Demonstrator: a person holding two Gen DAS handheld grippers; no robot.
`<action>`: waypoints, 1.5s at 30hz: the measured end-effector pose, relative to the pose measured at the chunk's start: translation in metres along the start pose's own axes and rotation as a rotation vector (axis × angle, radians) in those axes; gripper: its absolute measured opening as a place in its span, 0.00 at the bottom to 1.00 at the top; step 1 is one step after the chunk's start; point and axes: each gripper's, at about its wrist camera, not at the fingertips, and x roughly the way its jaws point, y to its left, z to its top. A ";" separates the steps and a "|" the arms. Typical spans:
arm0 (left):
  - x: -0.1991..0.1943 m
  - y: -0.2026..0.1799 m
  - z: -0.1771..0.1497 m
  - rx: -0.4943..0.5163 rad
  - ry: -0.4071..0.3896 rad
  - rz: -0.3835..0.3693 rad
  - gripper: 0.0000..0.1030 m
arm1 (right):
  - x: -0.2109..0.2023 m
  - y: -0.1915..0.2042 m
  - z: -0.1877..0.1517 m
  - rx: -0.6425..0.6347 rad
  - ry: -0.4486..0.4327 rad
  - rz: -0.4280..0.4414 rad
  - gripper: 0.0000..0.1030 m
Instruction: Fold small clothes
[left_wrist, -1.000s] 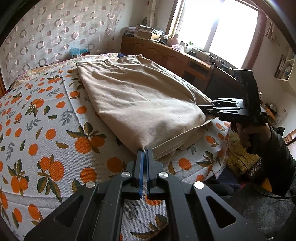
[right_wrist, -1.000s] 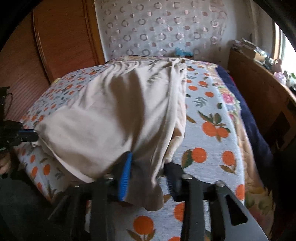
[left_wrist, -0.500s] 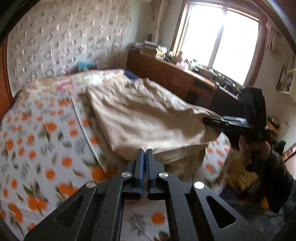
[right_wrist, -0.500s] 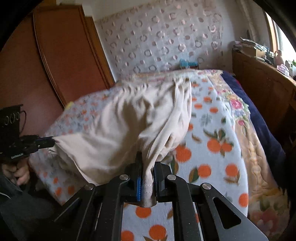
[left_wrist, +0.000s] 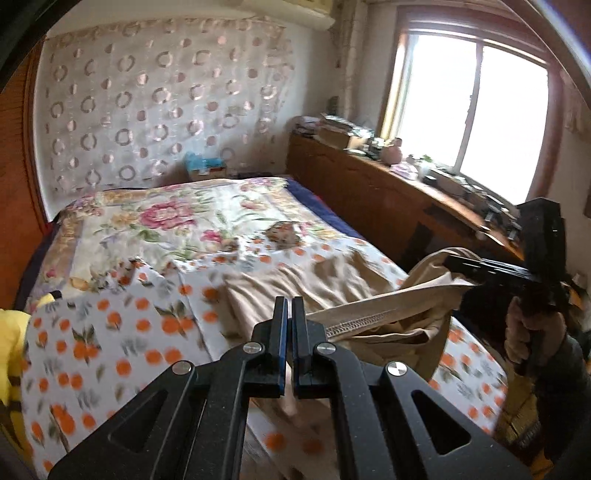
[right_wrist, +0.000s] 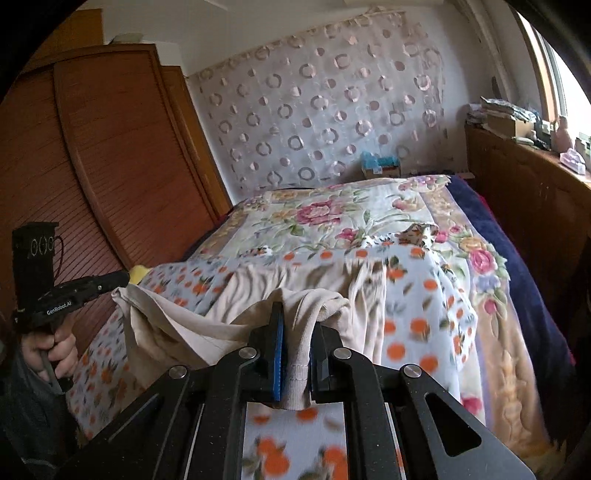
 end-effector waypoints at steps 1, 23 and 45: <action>0.012 0.008 0.006 -0.008 0.011 0.013 0.02 | 0.011 -0.002 0.005 0.003 0.006 -0.003 0.10; 0.108 0.053 -0.003 -0.033 0.213 0.009 0.40 | 0.069 0.009 0.040 -0.144 0.113 -0.168 0.48; 0.108 0.029 -0.027 0.015 0.299 -0.072 0.41 | 0.120 0.014 0.068 -0.257 0.202 -0.013 0.03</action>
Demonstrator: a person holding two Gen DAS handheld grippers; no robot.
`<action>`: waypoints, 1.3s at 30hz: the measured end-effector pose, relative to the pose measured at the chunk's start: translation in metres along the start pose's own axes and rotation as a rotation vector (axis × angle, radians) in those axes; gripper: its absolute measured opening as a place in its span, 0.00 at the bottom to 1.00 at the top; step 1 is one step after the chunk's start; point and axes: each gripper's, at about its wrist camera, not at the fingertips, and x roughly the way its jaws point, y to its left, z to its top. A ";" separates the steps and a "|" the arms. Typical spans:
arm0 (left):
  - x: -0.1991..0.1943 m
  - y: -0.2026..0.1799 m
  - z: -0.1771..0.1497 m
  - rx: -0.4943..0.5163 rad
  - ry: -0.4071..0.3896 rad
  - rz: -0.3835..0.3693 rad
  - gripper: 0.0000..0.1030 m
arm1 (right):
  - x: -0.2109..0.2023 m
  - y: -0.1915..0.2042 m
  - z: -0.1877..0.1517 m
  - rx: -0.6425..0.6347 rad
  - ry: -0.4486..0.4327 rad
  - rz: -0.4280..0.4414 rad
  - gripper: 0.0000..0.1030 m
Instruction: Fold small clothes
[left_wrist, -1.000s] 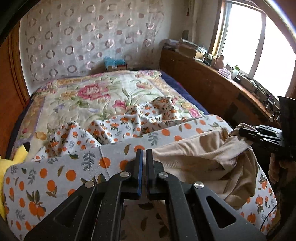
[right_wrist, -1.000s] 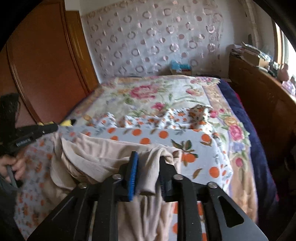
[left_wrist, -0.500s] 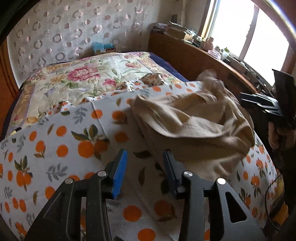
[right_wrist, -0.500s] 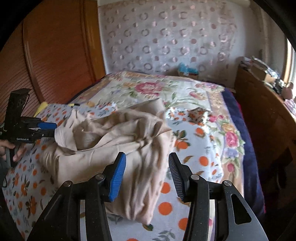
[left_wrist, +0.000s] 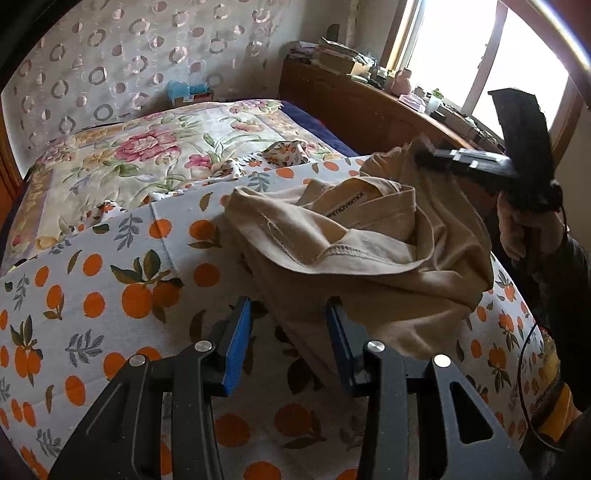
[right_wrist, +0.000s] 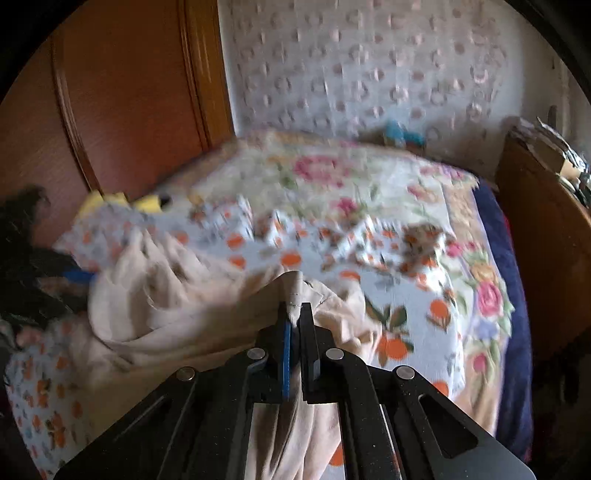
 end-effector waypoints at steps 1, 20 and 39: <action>0.000 0.000 0.000 0.001 0.000 -0.005 0.41 | -0.009 -0.004 0.002 0.029 -0.044 -0.003 0.03; -0.006 -0.030 -0.018 0.026 0.016 -0.050 0.41 | -0.070 -0.021 -0.043 0.182 -0.012 -0.171 0.34; -0.038 -0.042 -0.021 0.041 -0.085 0.067 0.77 | -0.084 0.008 -0.081 0.098 0.070 -0.110 0.35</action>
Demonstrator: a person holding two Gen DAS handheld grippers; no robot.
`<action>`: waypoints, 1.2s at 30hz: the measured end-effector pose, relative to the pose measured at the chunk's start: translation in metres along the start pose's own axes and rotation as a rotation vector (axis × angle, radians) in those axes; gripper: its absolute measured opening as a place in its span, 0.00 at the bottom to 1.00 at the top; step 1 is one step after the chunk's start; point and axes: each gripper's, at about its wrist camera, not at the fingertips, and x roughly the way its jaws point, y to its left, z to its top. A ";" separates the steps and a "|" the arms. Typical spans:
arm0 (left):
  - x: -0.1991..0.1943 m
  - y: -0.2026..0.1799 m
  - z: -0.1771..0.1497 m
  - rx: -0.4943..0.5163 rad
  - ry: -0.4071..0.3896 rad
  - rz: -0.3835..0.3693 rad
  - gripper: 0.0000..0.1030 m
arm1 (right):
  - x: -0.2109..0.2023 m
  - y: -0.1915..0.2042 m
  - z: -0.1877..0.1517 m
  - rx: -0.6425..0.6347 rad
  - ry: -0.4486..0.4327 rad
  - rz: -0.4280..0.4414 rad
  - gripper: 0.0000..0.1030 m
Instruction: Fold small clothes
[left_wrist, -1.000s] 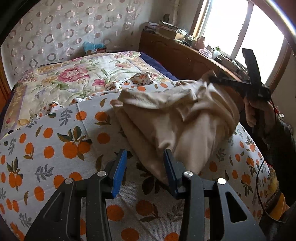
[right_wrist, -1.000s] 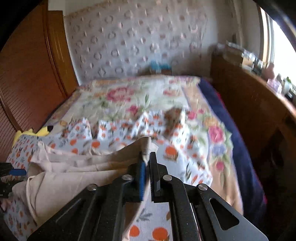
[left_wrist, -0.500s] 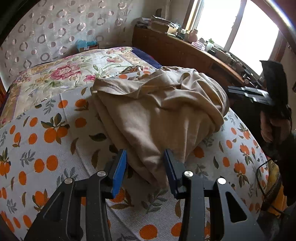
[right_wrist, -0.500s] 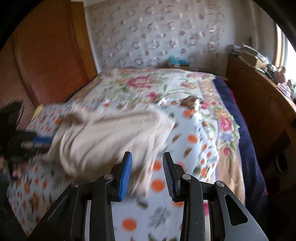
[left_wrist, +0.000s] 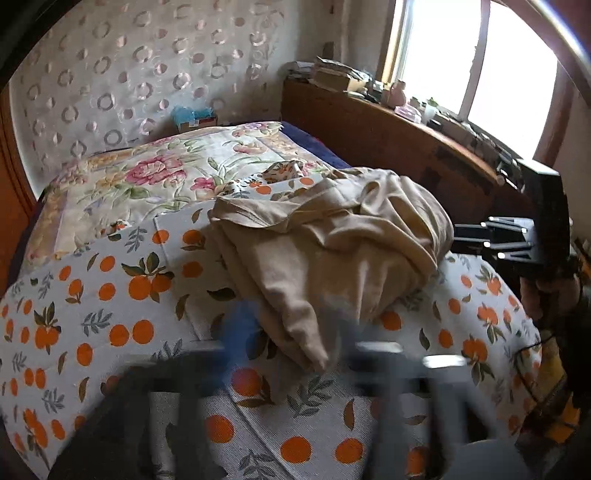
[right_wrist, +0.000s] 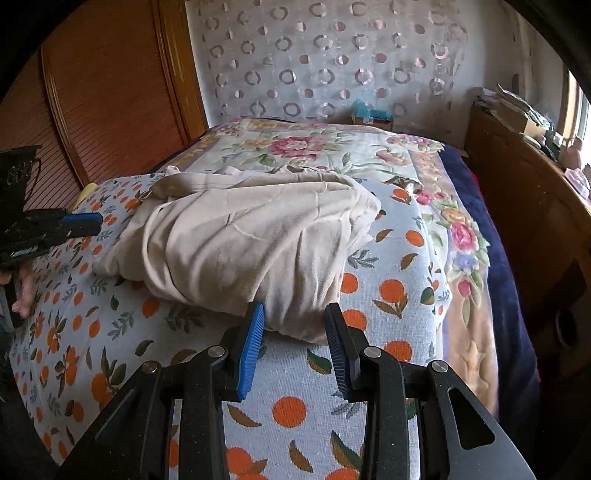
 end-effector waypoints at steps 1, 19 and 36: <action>0.001 0.000 -0.001 -0.007 -0.001 0.002 0.79 | 0.000 -0.001 0.000 0.000 0.000 0.002 0.35; 0.028 -0.011 -0.008 0.042 0.055 -0.010 0.12 | 0.001 0.005 -0.002 -0.091 -0.035 0.018 0.05; 0.014 -0.006 -0.020 0.018 0.035 -0.007 0.12 | -0.024 -0.029 -0.003 0.075 -0.057 -0.096 0.03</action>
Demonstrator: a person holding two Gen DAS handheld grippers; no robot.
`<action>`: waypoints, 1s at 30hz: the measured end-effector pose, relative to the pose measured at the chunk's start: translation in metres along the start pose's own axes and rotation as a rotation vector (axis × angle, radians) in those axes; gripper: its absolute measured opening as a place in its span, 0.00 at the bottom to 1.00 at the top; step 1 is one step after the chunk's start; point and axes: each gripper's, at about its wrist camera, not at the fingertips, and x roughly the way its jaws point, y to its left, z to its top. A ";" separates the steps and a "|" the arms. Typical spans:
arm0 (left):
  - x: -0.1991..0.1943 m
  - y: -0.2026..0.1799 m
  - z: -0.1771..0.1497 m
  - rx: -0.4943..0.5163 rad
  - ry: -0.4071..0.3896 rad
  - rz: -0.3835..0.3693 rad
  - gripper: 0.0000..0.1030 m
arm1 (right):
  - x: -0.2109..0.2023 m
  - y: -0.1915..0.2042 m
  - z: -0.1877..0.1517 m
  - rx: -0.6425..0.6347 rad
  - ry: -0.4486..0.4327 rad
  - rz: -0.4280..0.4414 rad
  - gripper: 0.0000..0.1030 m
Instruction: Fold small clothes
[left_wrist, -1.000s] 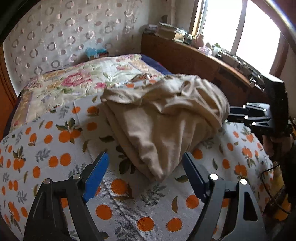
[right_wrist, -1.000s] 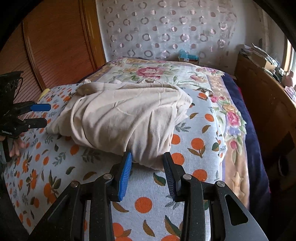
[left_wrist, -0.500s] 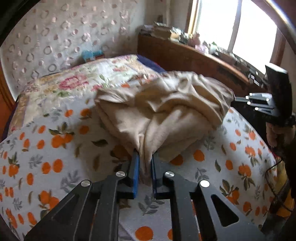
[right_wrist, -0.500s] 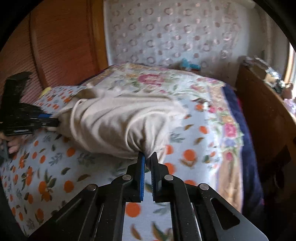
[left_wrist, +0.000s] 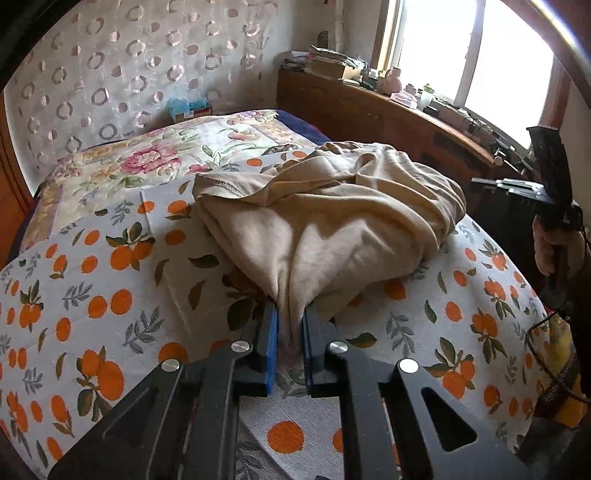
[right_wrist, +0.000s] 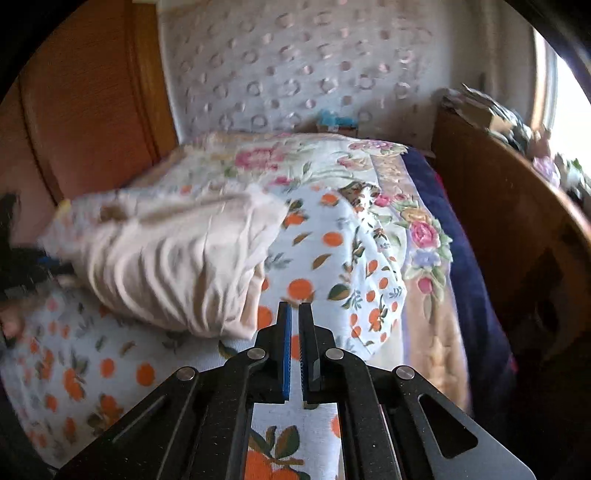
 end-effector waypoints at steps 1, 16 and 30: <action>0.001 -0.002 0.000 0.003 0.002 0.002 0.12 | -0.004 0.003 0.004 -0.007 -0.016 -0.005 0.03; 0.006 -0.002 -0.004 -0.001 0.015 0.027 0.12 | 0.030 0.033 0.015 0.002 0.023 0.180 0.02; -0.021 0.007 0.015 -0.001 -0.052 0.014 0.49 | 0.013 0.007 0.031 -0.003 -0.025 0.037 0.62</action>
